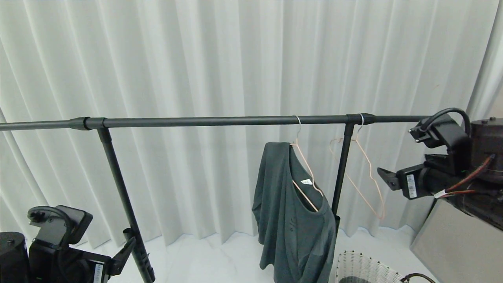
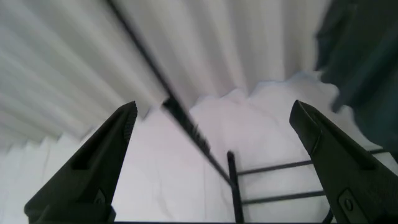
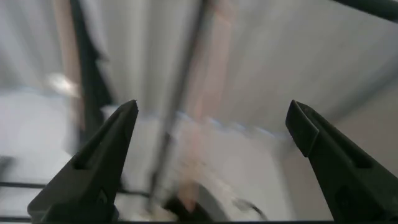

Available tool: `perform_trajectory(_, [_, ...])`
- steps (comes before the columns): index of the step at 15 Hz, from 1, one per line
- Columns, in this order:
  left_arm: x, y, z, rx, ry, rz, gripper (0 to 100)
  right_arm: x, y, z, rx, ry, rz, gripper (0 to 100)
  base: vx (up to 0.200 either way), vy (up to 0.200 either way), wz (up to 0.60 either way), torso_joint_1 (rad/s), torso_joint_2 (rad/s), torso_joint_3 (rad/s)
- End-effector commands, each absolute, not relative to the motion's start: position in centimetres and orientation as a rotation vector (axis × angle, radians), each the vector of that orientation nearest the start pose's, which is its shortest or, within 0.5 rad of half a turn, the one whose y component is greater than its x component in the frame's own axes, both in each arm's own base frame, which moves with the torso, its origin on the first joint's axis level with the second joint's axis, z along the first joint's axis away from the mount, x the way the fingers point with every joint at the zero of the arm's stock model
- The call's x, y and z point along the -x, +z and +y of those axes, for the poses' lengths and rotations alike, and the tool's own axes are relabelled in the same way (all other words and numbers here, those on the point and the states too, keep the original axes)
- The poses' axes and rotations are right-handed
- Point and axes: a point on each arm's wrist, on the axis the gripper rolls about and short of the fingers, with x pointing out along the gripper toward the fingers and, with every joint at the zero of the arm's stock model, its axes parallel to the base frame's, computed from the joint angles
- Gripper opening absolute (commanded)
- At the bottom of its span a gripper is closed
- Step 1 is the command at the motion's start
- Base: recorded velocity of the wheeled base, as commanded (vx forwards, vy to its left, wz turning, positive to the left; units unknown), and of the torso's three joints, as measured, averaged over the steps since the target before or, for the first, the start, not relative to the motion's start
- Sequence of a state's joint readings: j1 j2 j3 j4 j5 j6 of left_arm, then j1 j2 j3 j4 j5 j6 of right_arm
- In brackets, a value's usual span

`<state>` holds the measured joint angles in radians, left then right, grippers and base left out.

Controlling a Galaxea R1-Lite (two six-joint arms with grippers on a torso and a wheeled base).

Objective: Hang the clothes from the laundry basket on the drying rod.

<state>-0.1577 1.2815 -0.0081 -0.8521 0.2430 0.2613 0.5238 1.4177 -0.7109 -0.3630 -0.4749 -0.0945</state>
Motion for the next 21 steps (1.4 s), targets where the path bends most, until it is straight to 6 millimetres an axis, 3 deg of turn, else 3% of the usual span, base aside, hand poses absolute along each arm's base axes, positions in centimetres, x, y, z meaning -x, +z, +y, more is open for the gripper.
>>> perform_trajectory(1, [-12.8,9.9,-1.0,-0.314,0.082,0.444,100,-19.2,19.9,8.1,0.323,-0.058,0.322,100,-0.2,0.0,0.0,-0.012,-0.01,0.002])
perform_trajectory(5, [-12.4,9.5,-0.3,-0.309,0.146,0.504,100,-16.4,17.4,4.5,0.407,-0.17,0.402,100,-0.2,0.0,0.0,-0.002,0.0,0.004])
perform_trajectory(8, [-10.5,9.2,-0.1,-0.319,0.141,0.568,100,-13.4,16.0,2.2,0.495,-0.231,0.432,100,-0.2,0.0,0.0,0.007,0.01,0.002])
perform_trajectory(13, [-3.2,7.7,0.5,-0.312,0.162,0.674,100,-9.2,13.1,-0.4,0.494,-0.374,0.496,100,-0.08,0.0,0.0,0.002,0.0,0.0])
perform_trajectory(18, [-3.0,8.0,0.7,-0.263,0.227,0.644,100,-4.8,9.0,-0.9,0.525,-0.375,0.608,100,0.0,0.0,0.0,0.0,0.0,0.0])
perform_trajectory(20, [-3.2,7.9,0.7,-0.241,0.23,0.671,100,-2.9,8.4,-1.0,0.537,-0.359,0.611,100,0.0,0.0,0.0,0.0,0.0,0.0])
perform_trajectory(21, [-3.3,7.9,0.7,-0.216,0.234,0.677,100,-2.8,8.5,-1.0,0.522,-0.372,0.587,100,0.0,0.0,0.0,0.0,0.0,0.0])
